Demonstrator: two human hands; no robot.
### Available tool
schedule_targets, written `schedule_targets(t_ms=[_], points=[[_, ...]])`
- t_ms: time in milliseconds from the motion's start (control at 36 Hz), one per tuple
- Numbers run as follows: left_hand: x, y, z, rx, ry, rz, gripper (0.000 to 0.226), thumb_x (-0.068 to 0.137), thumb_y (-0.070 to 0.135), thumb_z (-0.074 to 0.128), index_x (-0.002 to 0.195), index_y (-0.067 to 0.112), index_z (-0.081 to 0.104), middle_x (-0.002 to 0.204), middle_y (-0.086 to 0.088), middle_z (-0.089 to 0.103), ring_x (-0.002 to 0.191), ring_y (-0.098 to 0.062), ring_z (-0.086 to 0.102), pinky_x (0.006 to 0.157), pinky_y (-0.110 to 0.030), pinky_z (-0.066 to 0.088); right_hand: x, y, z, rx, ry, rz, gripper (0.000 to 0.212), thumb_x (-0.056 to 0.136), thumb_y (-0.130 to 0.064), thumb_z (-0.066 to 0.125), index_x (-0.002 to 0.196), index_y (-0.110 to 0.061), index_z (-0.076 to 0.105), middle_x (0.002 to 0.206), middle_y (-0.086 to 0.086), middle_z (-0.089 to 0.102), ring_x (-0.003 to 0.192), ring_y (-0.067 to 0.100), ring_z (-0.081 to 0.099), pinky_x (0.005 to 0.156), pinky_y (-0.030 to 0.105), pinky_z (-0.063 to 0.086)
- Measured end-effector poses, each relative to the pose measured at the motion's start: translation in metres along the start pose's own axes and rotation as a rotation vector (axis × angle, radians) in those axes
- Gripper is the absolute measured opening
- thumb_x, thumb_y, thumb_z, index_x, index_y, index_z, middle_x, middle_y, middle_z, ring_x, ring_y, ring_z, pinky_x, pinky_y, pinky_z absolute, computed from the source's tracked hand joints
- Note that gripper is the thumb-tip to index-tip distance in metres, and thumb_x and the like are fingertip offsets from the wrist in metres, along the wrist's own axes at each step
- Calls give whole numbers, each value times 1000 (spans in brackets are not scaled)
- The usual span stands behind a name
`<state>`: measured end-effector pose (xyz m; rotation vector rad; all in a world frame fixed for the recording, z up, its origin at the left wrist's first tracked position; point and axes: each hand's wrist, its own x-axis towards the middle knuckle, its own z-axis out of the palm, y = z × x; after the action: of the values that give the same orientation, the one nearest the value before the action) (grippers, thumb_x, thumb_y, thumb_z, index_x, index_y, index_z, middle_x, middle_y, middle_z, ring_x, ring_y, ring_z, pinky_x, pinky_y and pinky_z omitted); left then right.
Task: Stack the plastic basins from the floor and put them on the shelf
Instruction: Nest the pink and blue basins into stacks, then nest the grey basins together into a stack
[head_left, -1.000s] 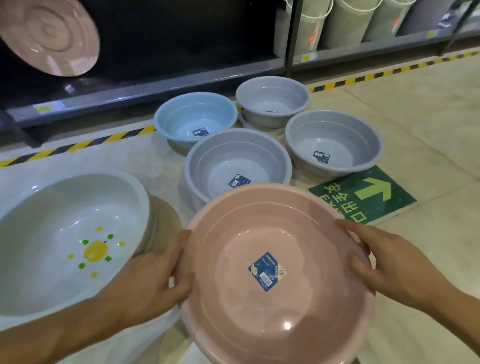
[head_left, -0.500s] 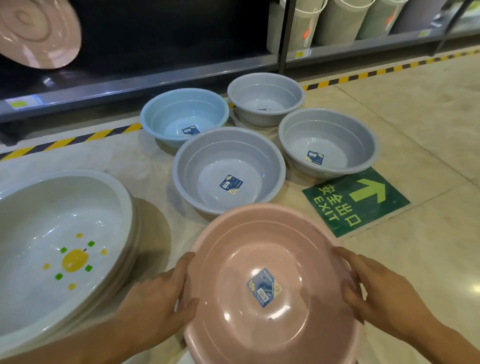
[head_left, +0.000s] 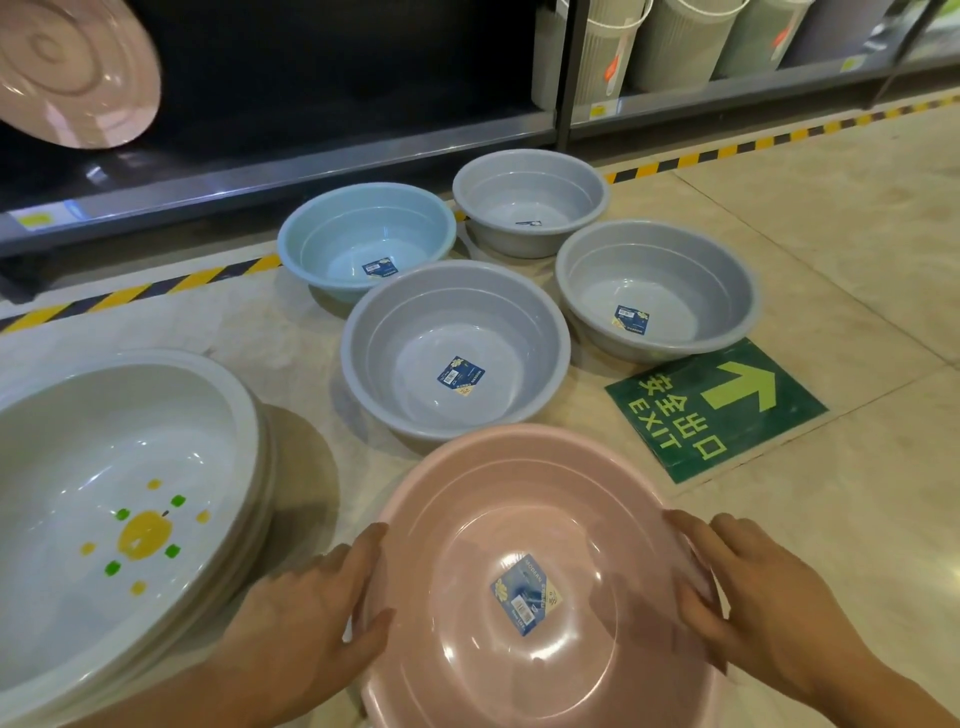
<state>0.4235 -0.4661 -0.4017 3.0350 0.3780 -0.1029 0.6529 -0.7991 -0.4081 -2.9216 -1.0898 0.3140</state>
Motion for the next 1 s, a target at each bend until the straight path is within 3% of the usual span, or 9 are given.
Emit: schedule_targets(t_ms=[139, 361, 417, 528, 695, 806, 1000], points=[[20, 0, -28, 92, 35, 34, 33, 76, 51, 50, 92, 29, 70, 72, 11, 60, 61, -16, 66, 54, -31, 54, 16, -7, -18, -39, 74, -74, 47, 84, -46, 58, 127, -26, 60, 97, -6, 61, 78, 12, 54, 61, 24, 52], [60, 0, -73, 184, 18, -19, 39, 73, 51, 43, 78, 24, 72, 66, 6, 64, 54, -22, 67, 49, -32, 55, 52, -30, -70, -78, 120, -159, 28, 87, -38, 62, 111, -26, 69, 102, -4, 66, 86, 19, 65, 66, 32, 53], [67, 1, -85, 162, 17, -37, 47, 74, 52, 35, 84, 23, 71, 72, 4, 67, 61, -23, 68, 54, -34, 55, 62, -35, -80, -84, 125, -175, 29, 87, -39, 61, 112, -26, 68, 103, -3, 66, 91, 22, 64, 69, 35, 53], [86, -1, -102, 92, 24, -71, 74, 73, 60, 11, 114, 26, 63, 108, 5, 69, 97, -21, 67, 82, -35, 53, 85, -43, -97, -132, 131, -213, 33, 89, -41, 54, 117, -28, 63, 107, -5, 62, 99, 21, 62, 71, 34, 50], [115, -20, -112, 115, -1, -133, 42, 96, 51, 44, 129, 27, 55, 117, 3, 64, 107, -22, 63, 84, -34, 49, 127, -52, -111, -113, 147, -239, 34, 90, -39, 51, 119, -26, 62, 115, -3, 64, 100, 22, 62, 74, 35, 54], [139, -39, -118, 147, -32, -179, 45, 97, 52, 45, 135, 29, 51, 125, 3, 63, 111, -20, 63, 87, -34, 49, 157, -56, -115, -117, 132, -233, 33, 92, -37, 50, 122, -23, 60, 117, 0, 60, 103, 25, 60, 70, 34, 46], [187, -73, -105, 163, -69, -248, 46, 96, 54, 45, 135, 29, 49, 123, 2, 63, 106, -22, 63, 87, -36, 52, 216, -58, -111, -109, 34, -129, 23, 92, -32, 45, 105, -18, 58, 102, 2, 55, 88, 26, 55, 70, 36, 48]])
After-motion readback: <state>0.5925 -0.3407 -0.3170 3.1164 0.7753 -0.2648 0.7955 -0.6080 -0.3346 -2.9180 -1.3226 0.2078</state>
